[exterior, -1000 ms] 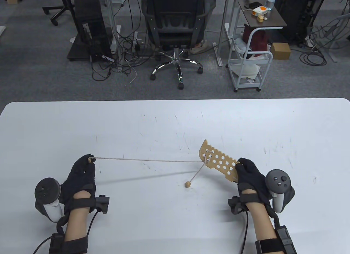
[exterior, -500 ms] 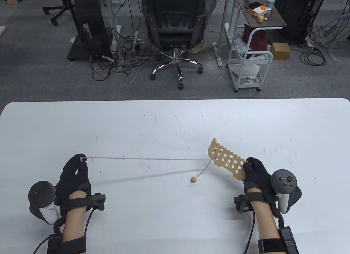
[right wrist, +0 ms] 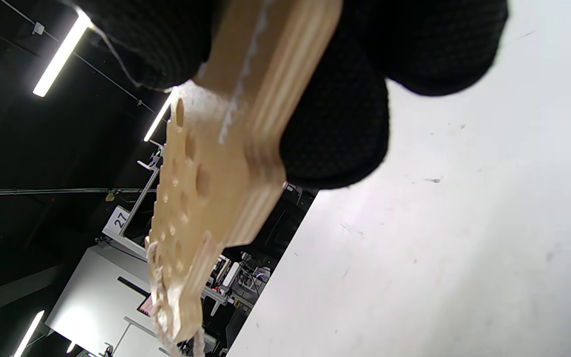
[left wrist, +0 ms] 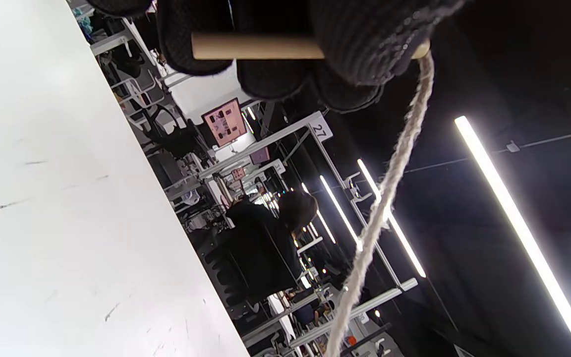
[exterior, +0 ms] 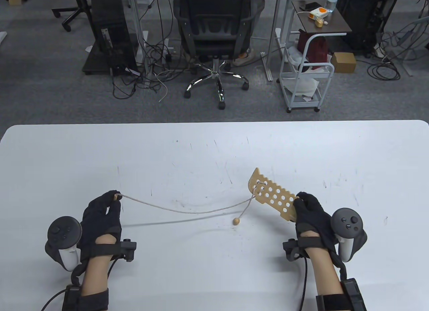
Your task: Thread rope through all holes on crocodile lacing toy
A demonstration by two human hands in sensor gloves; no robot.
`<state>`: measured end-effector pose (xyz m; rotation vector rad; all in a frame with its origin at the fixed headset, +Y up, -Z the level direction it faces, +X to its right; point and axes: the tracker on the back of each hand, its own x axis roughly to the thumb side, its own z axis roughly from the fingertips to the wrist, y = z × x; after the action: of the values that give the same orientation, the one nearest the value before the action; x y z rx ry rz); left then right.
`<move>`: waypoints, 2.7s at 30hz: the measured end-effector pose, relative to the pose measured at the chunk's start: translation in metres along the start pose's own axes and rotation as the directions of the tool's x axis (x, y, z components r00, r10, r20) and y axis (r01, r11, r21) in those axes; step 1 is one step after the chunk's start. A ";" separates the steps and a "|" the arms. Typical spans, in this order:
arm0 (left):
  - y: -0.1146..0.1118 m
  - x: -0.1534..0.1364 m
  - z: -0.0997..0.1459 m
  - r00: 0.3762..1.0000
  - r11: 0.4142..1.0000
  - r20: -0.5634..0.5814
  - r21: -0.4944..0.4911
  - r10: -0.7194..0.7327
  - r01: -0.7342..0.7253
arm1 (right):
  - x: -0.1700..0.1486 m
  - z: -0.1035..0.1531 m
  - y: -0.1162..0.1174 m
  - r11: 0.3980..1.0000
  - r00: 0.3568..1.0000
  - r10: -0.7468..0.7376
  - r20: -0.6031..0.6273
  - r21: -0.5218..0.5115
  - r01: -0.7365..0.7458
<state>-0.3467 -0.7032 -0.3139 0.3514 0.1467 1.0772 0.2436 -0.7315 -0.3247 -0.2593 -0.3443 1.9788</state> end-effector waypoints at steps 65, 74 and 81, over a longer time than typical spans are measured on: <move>-0.127 0.006 0.025 0.967 0.642 -0.083 -0.733 0.242 -0.223 | 0.058 0.077 0.084 0.870 0.933 -0.203 0.296 0.491 0.033; -0.137 0.004 0.030 0.959 0.579 -0.134 -0.774 0.248 -0.258 | 0.058 0.080 0.087 0.850 0.930 -0.236 0.281 0.524 0.057; -0.139 0.006 0.033 0.973 0.604 -0.089 -0.770 0.214 -0.203 | 0.059 0.080 0.088 0.846 0.931 -0.243 0.274 0.529 0.065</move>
<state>-0.2184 -0.7639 -0.3318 -0.4364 -0.3939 1.2669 0.1181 -0.7232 -0.2822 0.4414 -0.0339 1.8690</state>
